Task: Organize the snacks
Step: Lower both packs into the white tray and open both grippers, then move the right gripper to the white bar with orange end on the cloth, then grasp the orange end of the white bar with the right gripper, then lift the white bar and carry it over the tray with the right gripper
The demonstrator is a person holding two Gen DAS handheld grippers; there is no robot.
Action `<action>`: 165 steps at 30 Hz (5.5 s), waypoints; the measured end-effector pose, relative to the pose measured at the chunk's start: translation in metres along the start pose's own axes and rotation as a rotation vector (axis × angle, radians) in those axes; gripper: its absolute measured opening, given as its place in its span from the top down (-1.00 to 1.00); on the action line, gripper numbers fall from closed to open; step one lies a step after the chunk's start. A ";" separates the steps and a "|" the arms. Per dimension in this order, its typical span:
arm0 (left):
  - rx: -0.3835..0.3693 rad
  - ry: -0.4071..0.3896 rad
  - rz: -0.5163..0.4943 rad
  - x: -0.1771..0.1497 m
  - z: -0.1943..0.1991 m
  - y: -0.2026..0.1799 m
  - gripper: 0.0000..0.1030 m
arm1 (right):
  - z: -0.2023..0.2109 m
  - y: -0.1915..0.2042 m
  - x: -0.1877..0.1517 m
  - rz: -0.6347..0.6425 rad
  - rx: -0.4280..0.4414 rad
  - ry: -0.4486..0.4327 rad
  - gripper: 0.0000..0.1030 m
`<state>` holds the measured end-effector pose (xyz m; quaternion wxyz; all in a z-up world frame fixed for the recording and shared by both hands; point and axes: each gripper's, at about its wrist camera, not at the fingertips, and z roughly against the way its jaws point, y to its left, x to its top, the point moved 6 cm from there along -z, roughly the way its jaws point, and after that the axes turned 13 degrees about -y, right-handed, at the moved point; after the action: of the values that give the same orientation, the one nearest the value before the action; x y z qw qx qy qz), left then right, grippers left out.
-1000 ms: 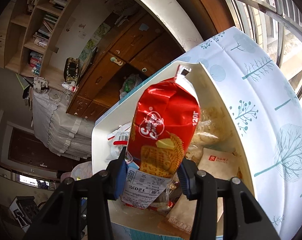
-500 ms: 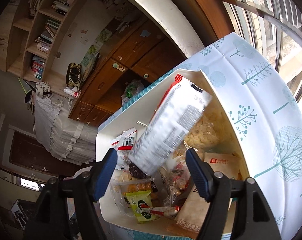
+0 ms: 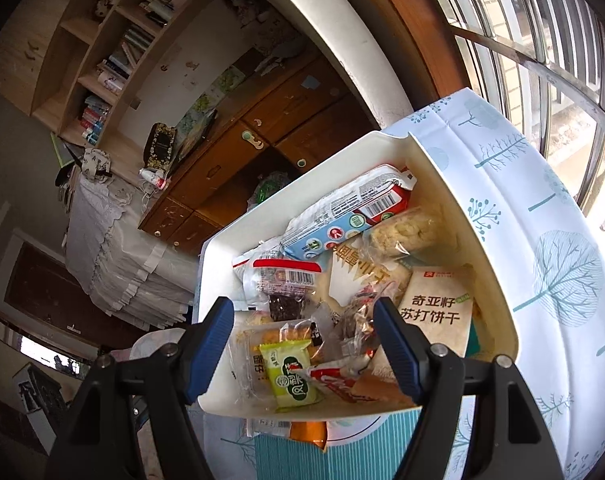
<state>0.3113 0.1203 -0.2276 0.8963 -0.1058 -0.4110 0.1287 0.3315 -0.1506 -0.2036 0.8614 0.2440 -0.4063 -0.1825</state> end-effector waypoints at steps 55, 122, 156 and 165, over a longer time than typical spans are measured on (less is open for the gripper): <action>-0.161 0.348 -0.130 -0.057 -0.028 0.122 -0.62 | -0.056 0.093 -0.237 1.087 -0.133 0.212 -0.41; -0.182 0.343 -0.141 -0.086 0.016 0.136 -0.62 | -0.056 0.101 -0.236 1.023 -0.131 0.281 0.05; -0.118 0.140 -0.163 -0.017 0.100 0.069 -0.62 | 0.033 0.110 -0.200 0.701 0.044 0.256 0.29; -0.093 0.143 -0.119 -0.005 0.115 0.023 -0.62 | 0.057 0.122 -0.142 0.762 0.100 0.169 0.29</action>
<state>0.2169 0.1501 -0.1646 0.9236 -0.1313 -0.3569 0.0480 0.2149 0.0061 -0.1889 0.8849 0.1317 -0.4038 0.1912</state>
